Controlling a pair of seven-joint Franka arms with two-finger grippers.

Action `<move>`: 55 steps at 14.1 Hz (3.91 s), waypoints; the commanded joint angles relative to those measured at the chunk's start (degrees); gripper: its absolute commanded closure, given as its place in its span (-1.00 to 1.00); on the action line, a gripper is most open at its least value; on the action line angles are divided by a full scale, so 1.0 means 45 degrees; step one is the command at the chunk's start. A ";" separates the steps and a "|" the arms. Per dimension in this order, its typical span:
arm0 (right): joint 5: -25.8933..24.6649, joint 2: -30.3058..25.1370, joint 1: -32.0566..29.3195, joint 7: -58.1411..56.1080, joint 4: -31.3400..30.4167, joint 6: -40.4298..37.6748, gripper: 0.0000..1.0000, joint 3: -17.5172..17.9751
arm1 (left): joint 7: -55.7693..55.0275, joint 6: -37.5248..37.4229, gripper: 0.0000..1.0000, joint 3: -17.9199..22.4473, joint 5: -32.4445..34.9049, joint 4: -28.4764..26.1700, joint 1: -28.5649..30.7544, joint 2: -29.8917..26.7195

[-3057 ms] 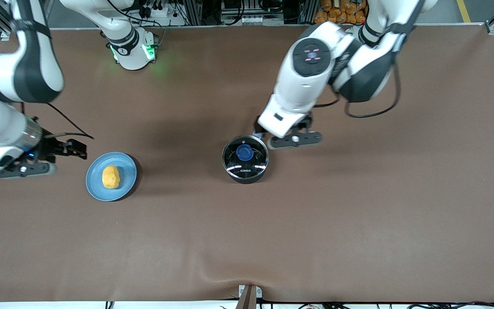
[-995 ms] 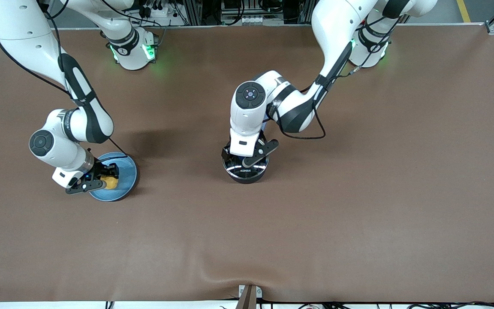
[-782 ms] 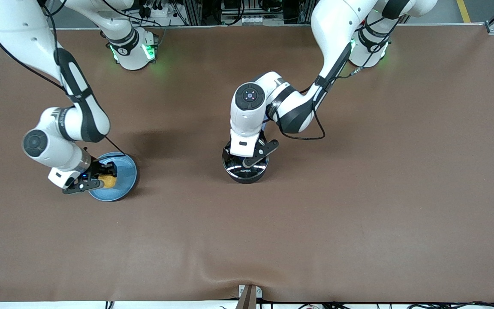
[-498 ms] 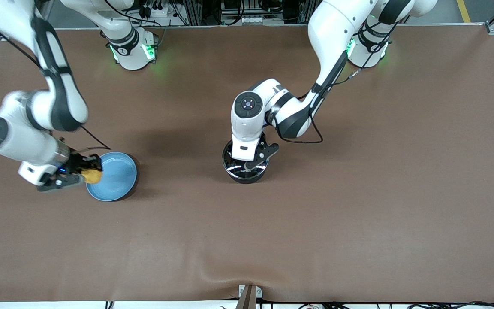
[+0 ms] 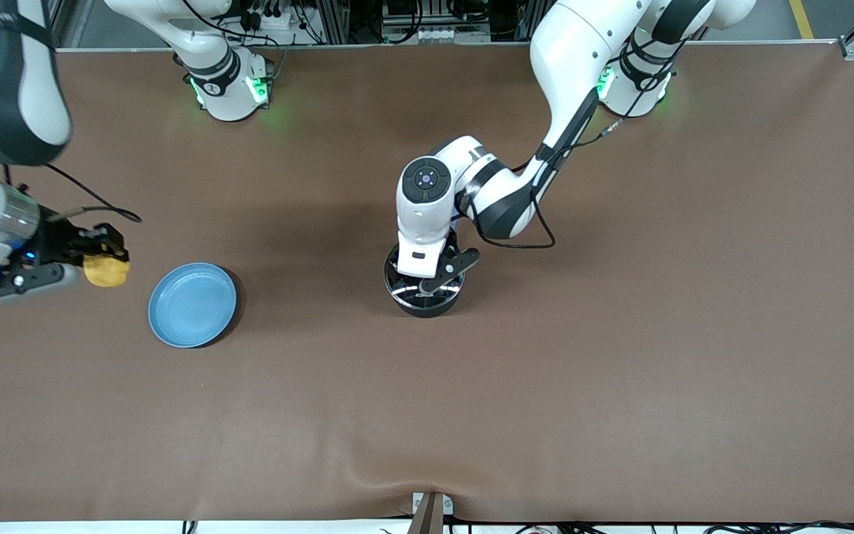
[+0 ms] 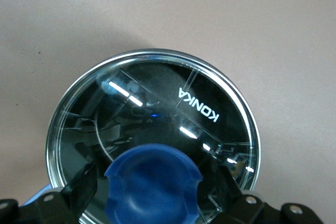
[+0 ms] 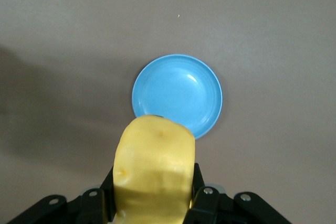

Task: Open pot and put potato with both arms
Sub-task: 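Lift the glass lid with the left gripper while the right gripper lifts the potato, then set the lid on the table while the right gripper carries the potato over the pot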

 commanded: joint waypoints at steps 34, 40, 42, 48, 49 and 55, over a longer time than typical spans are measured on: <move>-0.0026 0.3232 0.7994 1.1124 0.3109 0.1515 1.00 0.0149 | 1.7855 0.3249 1.00 -0.0126 -0.0284 -1.1377 0.9995 -0.6730; -0.0278 0.5205 0.9928 1.2749 0.3012 0.3842 1.00 0.0129 | 1.8949 0.4284 1.00 -0.0204 -0.0421 -1.1260 1.0288 -0.5614; -0.0785 0.5772 1.0203 1.3139 0.3011 0.4135 1.00 0.0110 | 1.9281 0.4596 1.00 -0.0204 -0.0422 -1.1260 1.0308 -0.5381; -0.1432 0.7062 1.0537 1.4098 0.2953 0.5874 1.00 0.0071 | 1.9205 0.4832 -1.00 -0.0262 -0.0848 -1.0928 1.0386 -0.5066; -0.1432 0.7199 1.0537 1.4098 0.2953 0.6011 1.00 0.0051 | 1.9224 0.4735 -1.00 -0.0495 -0.1315 -1.0928 1.0367 -0.5318; -0.1998 0.7961 1.0537 1.4488 0.2953 0.6967 1.00 0.0051 | 1.9030 0.1754 -1.00 -0.0907 -0.1926 -1.0364 1.0386 -0.8498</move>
